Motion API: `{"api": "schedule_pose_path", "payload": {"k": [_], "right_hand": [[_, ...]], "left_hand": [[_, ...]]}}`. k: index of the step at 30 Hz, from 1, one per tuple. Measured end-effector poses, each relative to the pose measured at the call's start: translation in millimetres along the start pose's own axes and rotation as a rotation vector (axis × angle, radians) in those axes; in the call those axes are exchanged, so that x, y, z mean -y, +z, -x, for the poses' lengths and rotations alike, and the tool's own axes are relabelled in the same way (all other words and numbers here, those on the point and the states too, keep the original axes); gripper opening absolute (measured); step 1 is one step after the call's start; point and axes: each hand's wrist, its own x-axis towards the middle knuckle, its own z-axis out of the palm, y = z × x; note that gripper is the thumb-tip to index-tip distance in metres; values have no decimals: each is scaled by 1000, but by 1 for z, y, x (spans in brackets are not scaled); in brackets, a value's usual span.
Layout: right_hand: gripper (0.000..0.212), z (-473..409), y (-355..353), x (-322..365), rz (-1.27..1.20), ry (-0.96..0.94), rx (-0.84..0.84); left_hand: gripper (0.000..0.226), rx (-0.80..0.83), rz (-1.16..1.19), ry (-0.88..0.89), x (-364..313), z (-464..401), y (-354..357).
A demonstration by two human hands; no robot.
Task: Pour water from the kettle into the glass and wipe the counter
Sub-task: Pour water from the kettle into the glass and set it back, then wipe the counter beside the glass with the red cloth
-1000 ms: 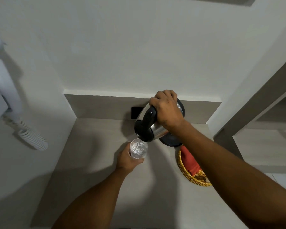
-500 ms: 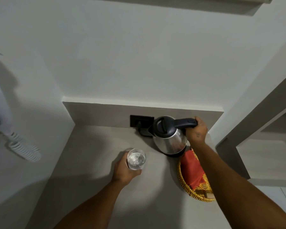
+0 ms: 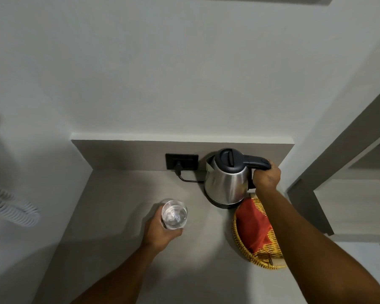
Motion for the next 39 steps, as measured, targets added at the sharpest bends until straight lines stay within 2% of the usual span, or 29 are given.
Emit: {"api": "schedule_pose_path", "payload": {"k": [4, 8, 11, 13, 15, 17, 20, 24, 27, 30, 33, 35, 37, 39], "right_hand": [[29, -2, -6, -11, 31, 36, -33], [32, 5, -17, -11, 98, -17, 44], [56, 32, -39, -34, 171, -69, 77], [65, 63, -54, -61, 326, -139, 170], [64, 85, -61, -89, 552, -231, 334], [74, 93, -64, -107, 760, -284, 458], [83, 91, -64, -115, 851, -327, 492], [71, 95, -55, -113, 822, -353, 432], [58, 96, -51, -99, 671, -288, 311], [45, 112, -55, -89, 612, -478, 244], [32, 151, -41, -108, 744, -749, 375], [37, 184, -26, -124, 698, -782, 567], [49, 201, -16, -141, 750, -824, 607], [49, 211, -11, -154, 786, -810, 705]], "left_hand": [[83, -4, 4, 7, 2, 0, 1], [82, -11, -1, 51, 4, -1, 2], [82, 35, -86, 155, 10, -5, -5], [85, 81, -213, 276, 14, -9, -14], [93, 109, -439, 376, 22, -15, -19], [109, 162, -686, 333, 32, -14, -16], [117, 162, -813, 281, 45, -8, -9], [115, 139, -821, 298, 48, -9, -9], [119, 132, -808, 279, 47, -10, -9], [123, 124, -634, 187, 35, -12, -9], [101, 72, -353, 171, 21, -16, -11], [89, 43, -303, 186, 12, -19, -10], [87, 39, -295, 182, 7, -20, -11], [87, 28, -280, 188, 7, -20, -17]]}}
